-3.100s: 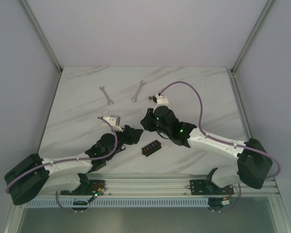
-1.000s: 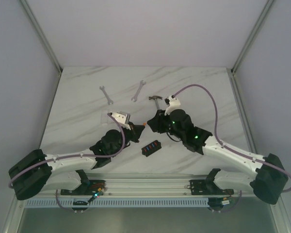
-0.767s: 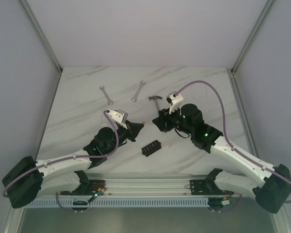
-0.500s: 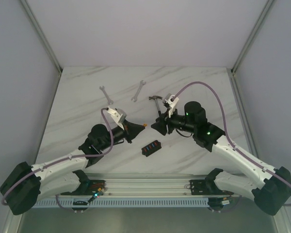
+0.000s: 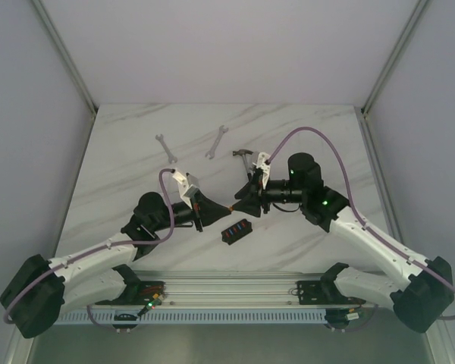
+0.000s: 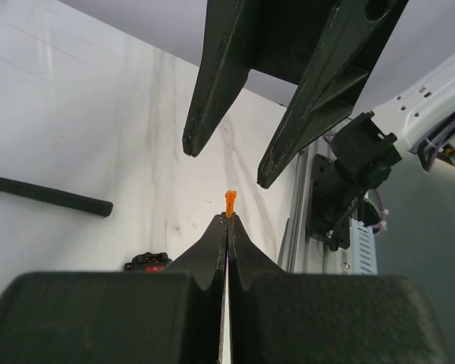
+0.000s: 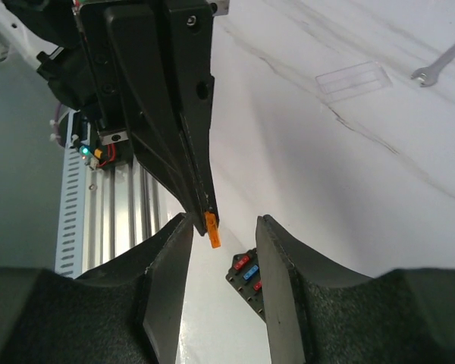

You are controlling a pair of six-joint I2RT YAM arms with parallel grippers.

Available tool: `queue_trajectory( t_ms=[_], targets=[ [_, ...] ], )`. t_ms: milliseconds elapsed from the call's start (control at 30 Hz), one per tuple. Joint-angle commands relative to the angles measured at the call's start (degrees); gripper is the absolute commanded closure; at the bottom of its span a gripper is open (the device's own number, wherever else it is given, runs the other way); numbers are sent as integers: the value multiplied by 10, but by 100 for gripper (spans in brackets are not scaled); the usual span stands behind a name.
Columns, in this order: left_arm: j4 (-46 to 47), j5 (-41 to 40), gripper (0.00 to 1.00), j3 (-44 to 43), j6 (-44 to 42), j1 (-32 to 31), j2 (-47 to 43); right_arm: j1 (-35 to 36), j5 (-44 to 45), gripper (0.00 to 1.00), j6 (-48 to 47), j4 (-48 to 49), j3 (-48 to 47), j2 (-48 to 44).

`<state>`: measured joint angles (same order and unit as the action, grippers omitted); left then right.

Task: Snap on the fuse box
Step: Pick up the fuse from the center of the board.

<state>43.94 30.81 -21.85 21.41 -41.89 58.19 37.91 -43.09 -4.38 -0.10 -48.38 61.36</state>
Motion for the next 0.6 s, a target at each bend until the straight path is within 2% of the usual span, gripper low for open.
queue_trajectory(
  t_ms=[0, 367, 567],
  targets=[
    [50, 43, 100, -10, 16, 3, 8, -2, -56, 56, -22, -10, -25, 9],
    [74, 56, 100, -8, 32, 2, 12, -2, -85, 66, -37, -30, -29, 20],
    [74, 60, 100, -9, 33, 2, 14, -3, -86, 77, -38, -31, -29, 20]
  ],
)
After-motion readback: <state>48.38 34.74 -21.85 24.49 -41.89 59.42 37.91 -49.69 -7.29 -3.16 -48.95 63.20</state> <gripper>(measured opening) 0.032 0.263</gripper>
